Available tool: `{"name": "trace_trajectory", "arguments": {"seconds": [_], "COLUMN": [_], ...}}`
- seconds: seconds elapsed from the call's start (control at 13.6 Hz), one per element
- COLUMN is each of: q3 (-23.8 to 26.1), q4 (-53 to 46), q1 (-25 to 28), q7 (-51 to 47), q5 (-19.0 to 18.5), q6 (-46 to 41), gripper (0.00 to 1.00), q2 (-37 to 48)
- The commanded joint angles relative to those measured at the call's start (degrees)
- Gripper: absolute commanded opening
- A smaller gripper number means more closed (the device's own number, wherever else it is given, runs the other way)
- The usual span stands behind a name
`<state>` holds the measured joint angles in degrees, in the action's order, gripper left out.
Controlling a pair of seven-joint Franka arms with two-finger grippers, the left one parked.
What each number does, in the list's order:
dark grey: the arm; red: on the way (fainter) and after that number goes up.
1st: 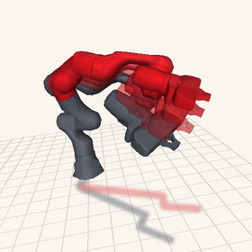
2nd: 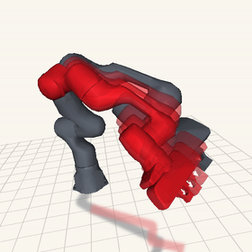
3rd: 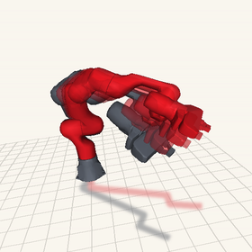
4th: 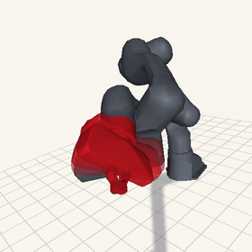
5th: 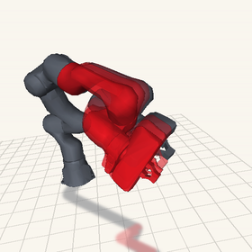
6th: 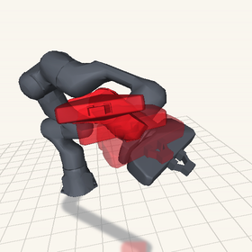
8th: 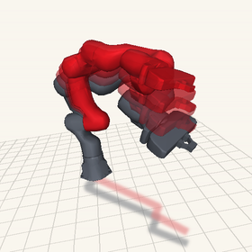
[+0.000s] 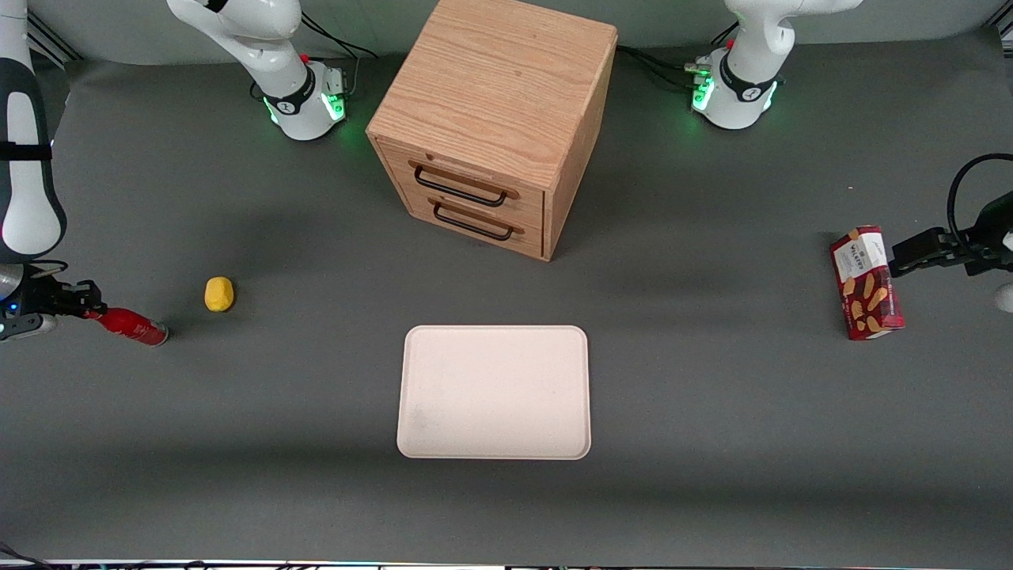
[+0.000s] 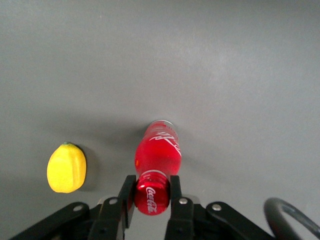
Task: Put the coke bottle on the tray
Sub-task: 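Close the right gripper on the bottle's cap end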
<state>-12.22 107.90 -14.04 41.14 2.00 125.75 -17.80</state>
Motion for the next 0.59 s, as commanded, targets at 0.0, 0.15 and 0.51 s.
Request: {"name": "trace_trajectory", "arguments": {"seconds": [0.0, 0.15, 0.51], "q3": [-0.26, -0.35, -0.52], "q4": [-4.08, -9.00, -22.09], "q1": [1.03, 1.12, 1.03], "q7": [1.84, 1.75, 2.01], "q5": [-0.16, -0.33, -1.04], "q6": [-5.93, -12.17, -28.34], "gripper": [0.00, 0.00, 0.00], "q2": [2.68, 2.94, 3.12]}}
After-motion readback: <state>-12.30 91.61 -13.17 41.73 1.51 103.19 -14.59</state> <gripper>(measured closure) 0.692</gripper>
